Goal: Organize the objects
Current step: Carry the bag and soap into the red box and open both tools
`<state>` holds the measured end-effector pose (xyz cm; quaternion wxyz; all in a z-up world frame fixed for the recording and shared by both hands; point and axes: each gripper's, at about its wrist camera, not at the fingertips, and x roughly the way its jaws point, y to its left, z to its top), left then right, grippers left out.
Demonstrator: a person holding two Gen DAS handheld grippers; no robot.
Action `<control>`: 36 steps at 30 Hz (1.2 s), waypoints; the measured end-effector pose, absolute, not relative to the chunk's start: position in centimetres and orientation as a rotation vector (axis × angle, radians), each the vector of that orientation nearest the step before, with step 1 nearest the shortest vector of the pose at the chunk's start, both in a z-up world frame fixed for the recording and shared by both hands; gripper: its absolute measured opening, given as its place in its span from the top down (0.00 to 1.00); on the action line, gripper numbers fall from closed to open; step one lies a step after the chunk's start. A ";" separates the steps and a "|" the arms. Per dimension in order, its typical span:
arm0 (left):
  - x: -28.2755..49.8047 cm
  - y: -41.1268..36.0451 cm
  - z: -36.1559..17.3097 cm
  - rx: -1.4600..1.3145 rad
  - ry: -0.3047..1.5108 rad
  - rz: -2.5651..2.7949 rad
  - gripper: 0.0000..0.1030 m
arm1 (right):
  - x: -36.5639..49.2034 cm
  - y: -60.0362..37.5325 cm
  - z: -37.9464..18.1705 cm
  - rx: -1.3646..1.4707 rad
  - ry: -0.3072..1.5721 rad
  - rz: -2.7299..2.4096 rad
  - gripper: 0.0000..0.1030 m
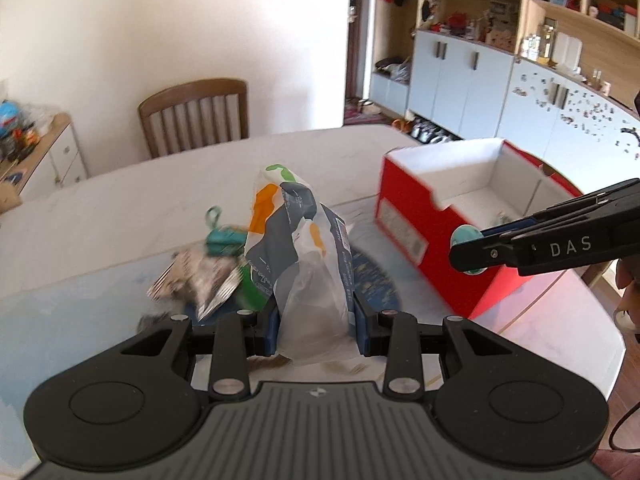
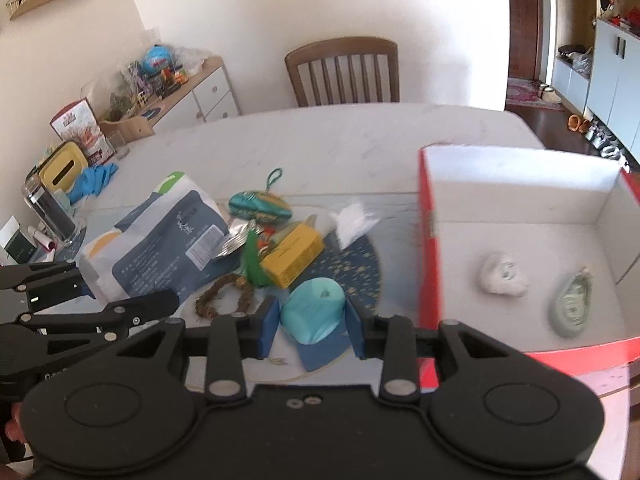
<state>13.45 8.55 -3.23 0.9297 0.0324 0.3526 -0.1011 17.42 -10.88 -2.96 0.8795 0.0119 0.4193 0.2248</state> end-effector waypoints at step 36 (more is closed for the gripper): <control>27.8 -14.2 -3.9 0.178 0.847 -0.391 0.66 | 24.6 -28.4 -5.6 -0.037 0.907 0.405 0.67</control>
